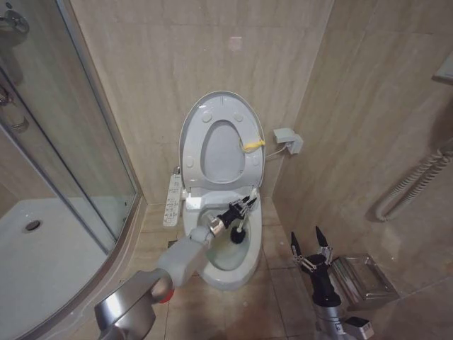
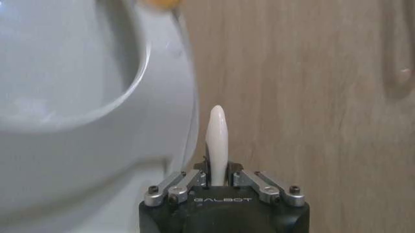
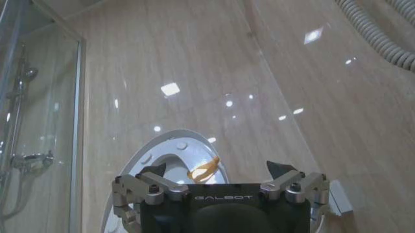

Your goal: Open the toilet lid, clean the toilet bowl with a toilet brush, close the toilet lid, and flush.

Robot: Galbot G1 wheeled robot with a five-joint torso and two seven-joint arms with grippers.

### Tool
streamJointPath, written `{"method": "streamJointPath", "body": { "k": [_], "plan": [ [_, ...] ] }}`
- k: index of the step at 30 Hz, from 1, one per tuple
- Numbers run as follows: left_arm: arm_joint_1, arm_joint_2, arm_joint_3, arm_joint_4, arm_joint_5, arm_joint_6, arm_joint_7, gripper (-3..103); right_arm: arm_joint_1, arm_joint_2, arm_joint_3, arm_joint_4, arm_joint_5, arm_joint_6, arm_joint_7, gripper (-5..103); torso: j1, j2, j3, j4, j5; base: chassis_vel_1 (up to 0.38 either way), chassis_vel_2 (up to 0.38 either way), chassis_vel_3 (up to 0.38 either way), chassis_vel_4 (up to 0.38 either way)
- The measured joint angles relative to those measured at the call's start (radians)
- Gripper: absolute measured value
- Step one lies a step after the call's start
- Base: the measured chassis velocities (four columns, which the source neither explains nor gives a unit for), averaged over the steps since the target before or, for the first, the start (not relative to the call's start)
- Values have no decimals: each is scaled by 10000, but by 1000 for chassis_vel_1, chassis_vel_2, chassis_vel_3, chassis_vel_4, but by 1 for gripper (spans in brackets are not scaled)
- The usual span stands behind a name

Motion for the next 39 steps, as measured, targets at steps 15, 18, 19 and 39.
{"method": "streamJointPath", "body": {
  "k": [15, 18, 19, 39],
  "plan": [
    [90, 59, 755, -756, -1070, -328, -3032, 19, 243, 83, 355, 9, 275, -39, -11, 100, 0, 0, 0, -4, 0, 0, 0, 0, 0],
    [399, 284, 876, -752, -1185, -384, -3030, 19, 240, 99, 406, -47, 327, -30, -68, 100, -1, 0, 0, 0, -1, 0, 0, 0, 0],
    [399, 284, 876, -752, -1185, -384, -3030, 19, 240, 99, 406, -47, 327, -30, -68, 100, -1, 0, 0, 0, -1, 0, 0, 0, 0],
    [650, 509, 917, -763, -1390, -571, -3557, 19, 319, 218, 400, 78, 515, -52, -215, 100, -1, 0, 0, 13, 1, 0, 0, 0, 0]
  ]
}}
